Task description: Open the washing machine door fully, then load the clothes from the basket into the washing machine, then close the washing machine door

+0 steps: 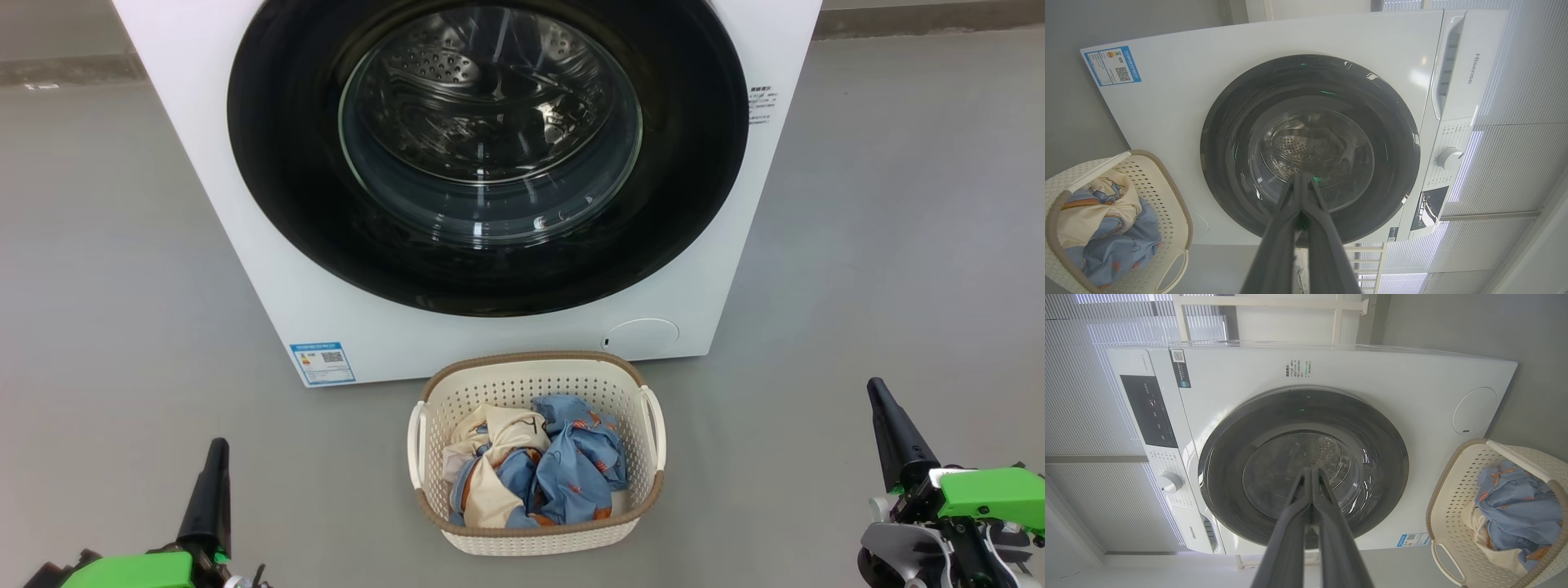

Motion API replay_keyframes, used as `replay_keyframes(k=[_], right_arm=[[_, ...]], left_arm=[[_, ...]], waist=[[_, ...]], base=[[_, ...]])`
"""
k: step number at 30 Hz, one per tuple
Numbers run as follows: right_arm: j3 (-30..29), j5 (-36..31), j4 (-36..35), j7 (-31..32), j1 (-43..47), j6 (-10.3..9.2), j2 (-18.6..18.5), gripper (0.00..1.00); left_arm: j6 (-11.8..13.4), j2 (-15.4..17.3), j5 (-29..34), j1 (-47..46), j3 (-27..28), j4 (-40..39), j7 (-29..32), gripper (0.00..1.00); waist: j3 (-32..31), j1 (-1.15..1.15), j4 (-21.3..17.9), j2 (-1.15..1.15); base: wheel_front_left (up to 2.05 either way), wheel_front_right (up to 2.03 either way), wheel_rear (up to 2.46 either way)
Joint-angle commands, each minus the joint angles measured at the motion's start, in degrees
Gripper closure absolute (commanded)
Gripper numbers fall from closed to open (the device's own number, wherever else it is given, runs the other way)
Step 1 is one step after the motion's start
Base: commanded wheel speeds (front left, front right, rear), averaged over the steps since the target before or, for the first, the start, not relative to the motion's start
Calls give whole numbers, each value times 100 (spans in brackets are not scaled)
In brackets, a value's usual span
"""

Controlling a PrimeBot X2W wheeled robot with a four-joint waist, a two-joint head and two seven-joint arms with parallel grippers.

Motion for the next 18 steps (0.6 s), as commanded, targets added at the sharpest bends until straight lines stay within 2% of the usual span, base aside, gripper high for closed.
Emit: replay_keyframes(k=[1, 18], right_arm=[[109, -34, -138, 44, -122, 34, -43, 100], [105, -38, -137, 47, -122, 34, -40, 100]], left_arm=[[-43, 59, 57, -103, 184, -80, 40, 100], [-43, 58, 57, -103, 184, -79, 40, 100]], waist=[[0, 0, 0, 0], [0, 0, 0, 0]], base=[[0, 0, 0], [0, 0, 0]])
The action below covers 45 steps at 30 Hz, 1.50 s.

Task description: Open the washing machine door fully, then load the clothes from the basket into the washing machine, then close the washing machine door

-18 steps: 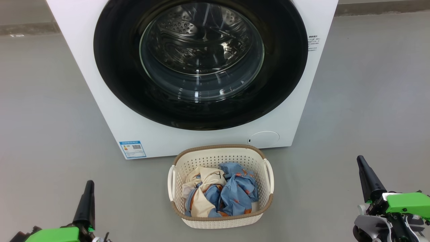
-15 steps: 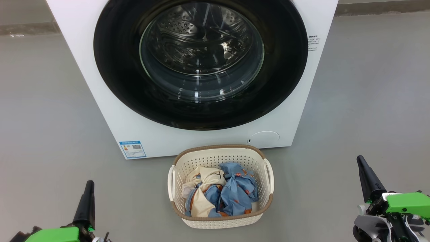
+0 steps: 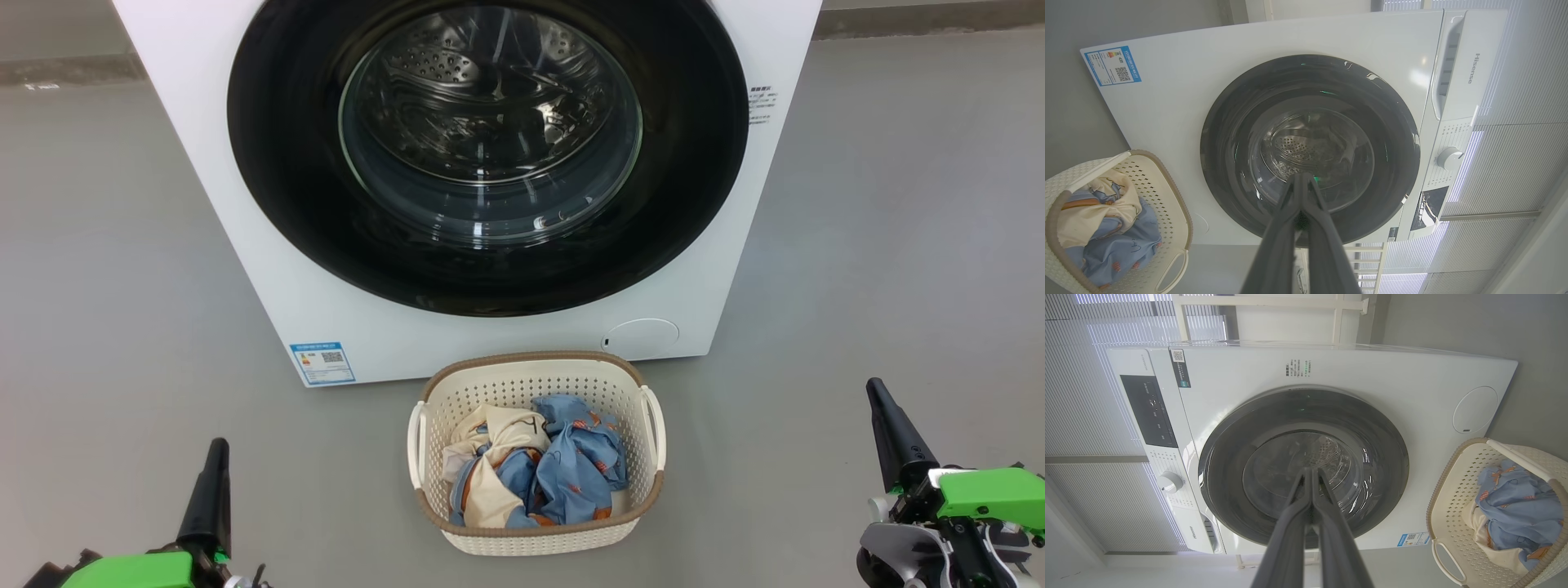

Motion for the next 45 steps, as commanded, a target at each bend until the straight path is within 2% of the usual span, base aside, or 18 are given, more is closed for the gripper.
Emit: replay_keyframes(k=[1, 37, 38, 45], right_arm=[[109, -38, -137, 41, -122, 34, -53, 100], [101, -45, -137, 47, -123, 34, -48, 100], [-7, -1, 1, 23, 0, 0, 4, 0], [31, -13, 142, -21, 47, 1, 69, 0]], left_arm=[[-43, 58, 57, -103, 184, -79, 40, 100], [-44, 58, 58, -103, 185, -79, 41, 100], [0, -2, 0, 0, 1, 0, 1, 0], [6, -43, 15, 47, -37, 95, -77, 0]], waist=[[0, 0, 0, 0], [0, 0, 0, 0], [0, 0, 0, 0], [3, 7, 2, 0]], base=[[0, 0, 0], [0, 0, 0], [0, 0, 0], [0, 0, 0]])
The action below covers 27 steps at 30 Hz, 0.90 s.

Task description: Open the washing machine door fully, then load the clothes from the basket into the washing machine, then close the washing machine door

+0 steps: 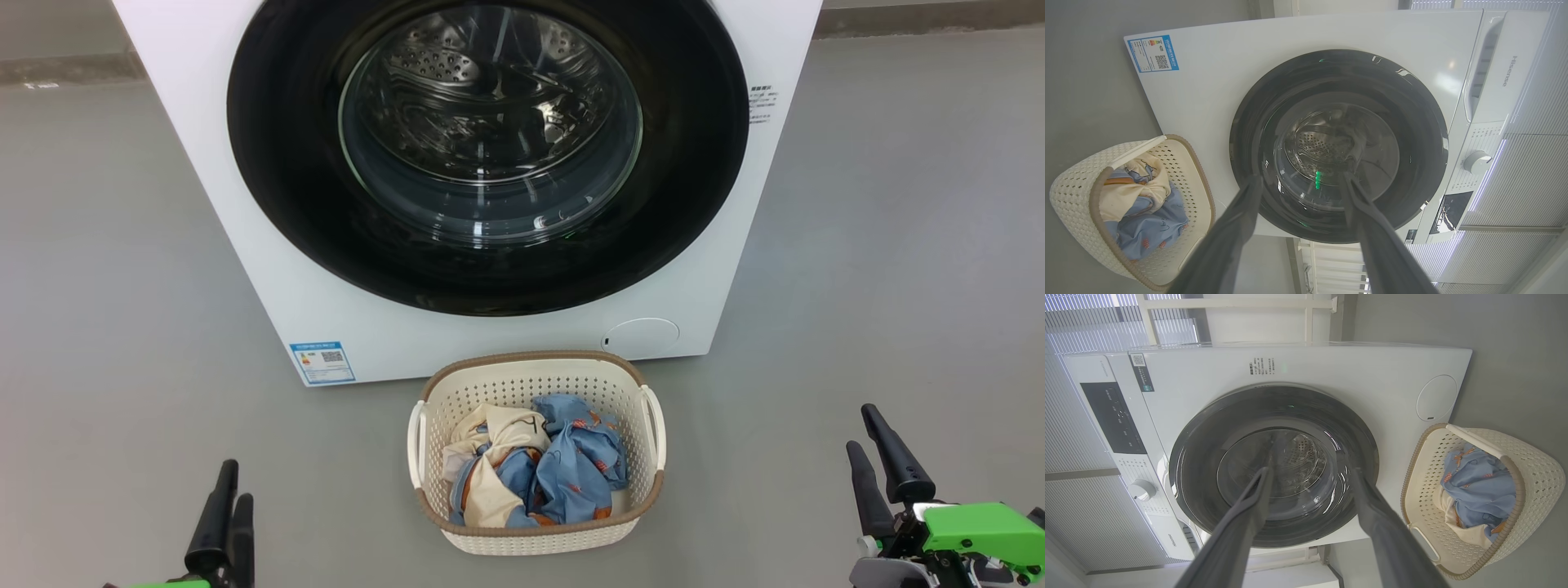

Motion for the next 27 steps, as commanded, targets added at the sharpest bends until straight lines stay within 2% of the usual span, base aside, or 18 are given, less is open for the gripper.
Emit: replay_keyframes(k=[1, 13, 27], right_arm=[[30, -14, -175, -40, -201, 3, -57, 0], [180, -84, -289, -194, -284, 6, -73, 0], [555, -519, -420, -495, -422, 10, -277, 0]], left_arm=[[-5, 64, 22, -187, 3, -166, -75, 0], [-10, 102, 202, -244, -107, -300, -281, 0], [-15, 159, 841, -348, -196, -304, -502, 0]], waist=[[-6, 6, 2, 0], [18, -2, 1, 0], [52, -2, -6, 0]], base=[[0, 0, 0], [0, 0, 0], [0, 0, 0]])
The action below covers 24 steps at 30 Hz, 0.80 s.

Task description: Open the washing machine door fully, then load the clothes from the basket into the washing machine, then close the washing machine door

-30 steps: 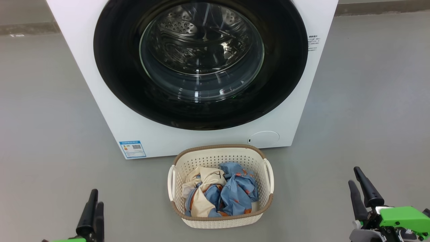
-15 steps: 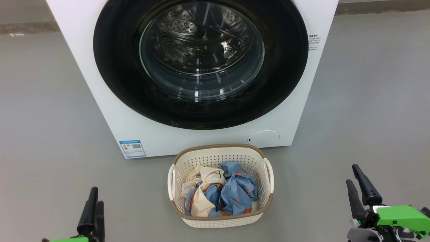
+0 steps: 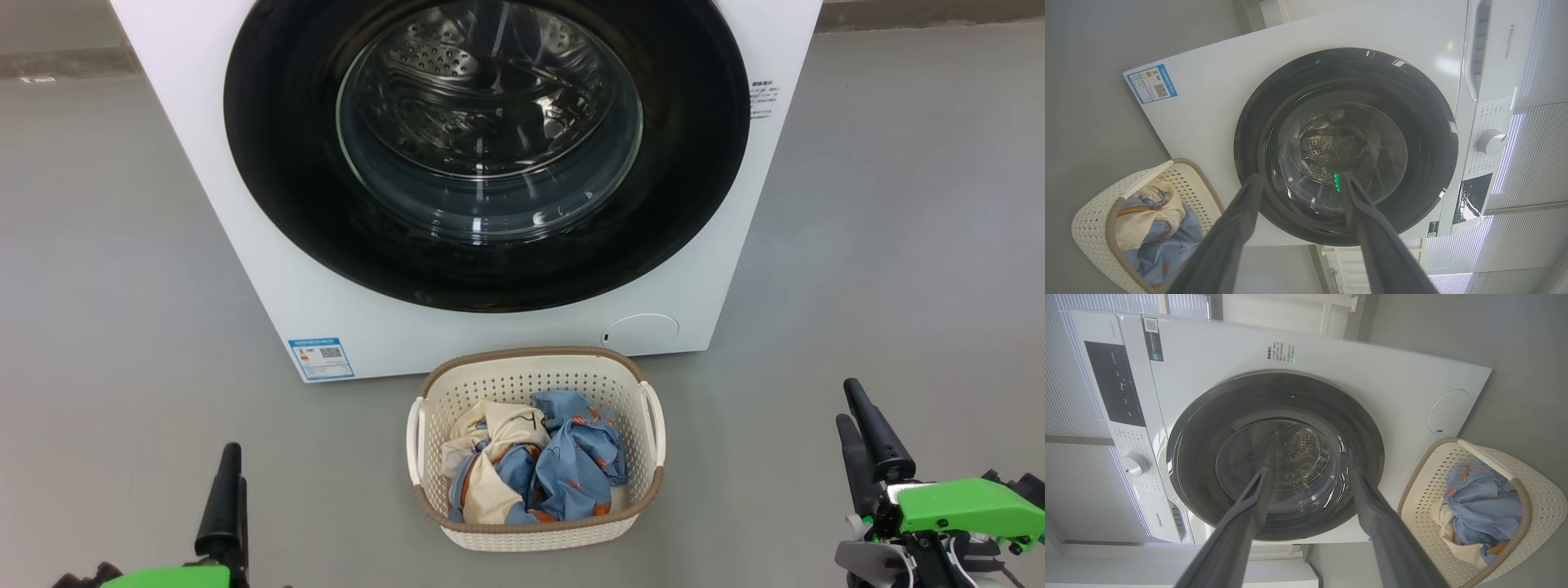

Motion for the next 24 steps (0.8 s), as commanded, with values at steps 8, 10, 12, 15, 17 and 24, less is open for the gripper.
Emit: replay_keyframes(k=[8, 10, 12, 15, 17, 24], right_arm=[[218, -640, -168, -183, -394, 12, -214, 0], [290, -828, -161, -216, -425, 12, -249, 0], [354, -990, -161, -250, -456, 13, -272, 0], [413, -1247, -170, -300, -492, 14, -290, 0], [444, -1442, -174, -334, -508, 14, -293, 0], [577, -2230, -193, -452, -546, 16, -290, 0]], left_arm=[[-18, 179, 735, -323, -64, -186, -184, 0], [-19, 203, 953, -339, -83, -178, -217, 0], [-19, 202, 1128, -354, -103, -174, -251, 0], [-21, 200, 1399, -374, -120, -170, -301, 0], [-22, 197, 1573, -385, -133, -165, -335, 0], [-25, 202, 2156, -433, -204, -165, -453, 0]], waist=[[26, 0, -10, 0], [33, 0, -12, 0], [37, 0, -13, 0], [41, 0, -14, 0], [44, 0, -16, 0], [42, 0, -13, 0]], base=[[0, 0, 0], [0, 0, 0], [0, 0, 0], [0, 0, 0], [0, 0, 0], [0, 0, 0]])
